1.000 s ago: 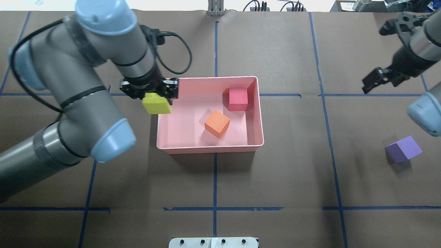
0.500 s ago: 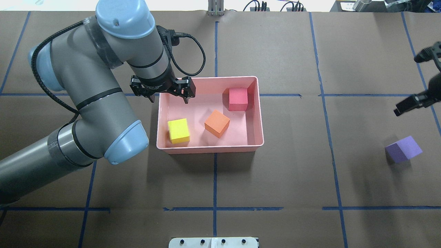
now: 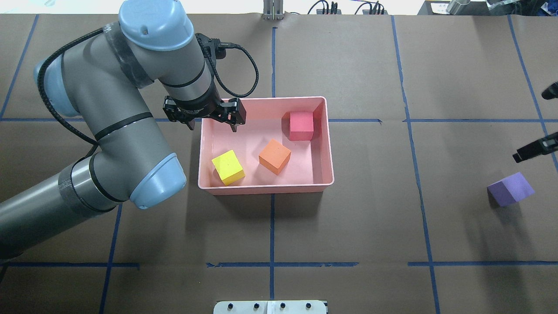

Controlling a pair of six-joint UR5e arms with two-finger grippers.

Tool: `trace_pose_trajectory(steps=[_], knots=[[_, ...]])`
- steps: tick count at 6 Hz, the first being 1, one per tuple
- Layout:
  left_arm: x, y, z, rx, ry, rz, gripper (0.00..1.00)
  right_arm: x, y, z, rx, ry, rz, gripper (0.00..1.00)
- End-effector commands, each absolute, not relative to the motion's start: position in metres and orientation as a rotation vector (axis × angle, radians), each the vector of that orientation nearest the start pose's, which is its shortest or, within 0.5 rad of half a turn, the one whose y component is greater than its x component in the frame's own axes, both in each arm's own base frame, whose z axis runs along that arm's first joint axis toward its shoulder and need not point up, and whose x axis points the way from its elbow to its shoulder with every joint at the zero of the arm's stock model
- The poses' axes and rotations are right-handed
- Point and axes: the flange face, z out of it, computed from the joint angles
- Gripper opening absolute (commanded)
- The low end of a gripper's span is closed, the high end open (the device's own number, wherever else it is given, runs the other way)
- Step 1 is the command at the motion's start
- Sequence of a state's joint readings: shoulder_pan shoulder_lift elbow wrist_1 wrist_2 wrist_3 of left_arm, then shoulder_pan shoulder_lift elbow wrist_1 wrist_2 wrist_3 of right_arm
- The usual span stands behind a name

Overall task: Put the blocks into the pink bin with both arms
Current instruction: 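Raise the left gripper from the bin while the right gripper lowers onto the purple cube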

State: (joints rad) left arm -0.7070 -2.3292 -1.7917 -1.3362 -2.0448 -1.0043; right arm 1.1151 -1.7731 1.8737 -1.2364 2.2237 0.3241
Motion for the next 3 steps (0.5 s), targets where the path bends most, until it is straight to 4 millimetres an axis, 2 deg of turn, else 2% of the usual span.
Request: trace_pose_trajectory(steps=[1,2,3], knots=[[0.437,-0.485,0.155,0.078,0.870,0.046,1.00,-0.146,-0.414,0.592,0.168,-0.798,-0.252,1.00],[0.436,-0.484,0.173,0.089,0.881,0.054,1.00,-0.162,-0.409,0.589,0.164,-0.816,-0.251,1.00],[0.437,-0.485,0.179,0.088,0.876,0.057,1.00,-0.166,-0.408,0.589,0.161,-0.816,-0.262,1.00]])
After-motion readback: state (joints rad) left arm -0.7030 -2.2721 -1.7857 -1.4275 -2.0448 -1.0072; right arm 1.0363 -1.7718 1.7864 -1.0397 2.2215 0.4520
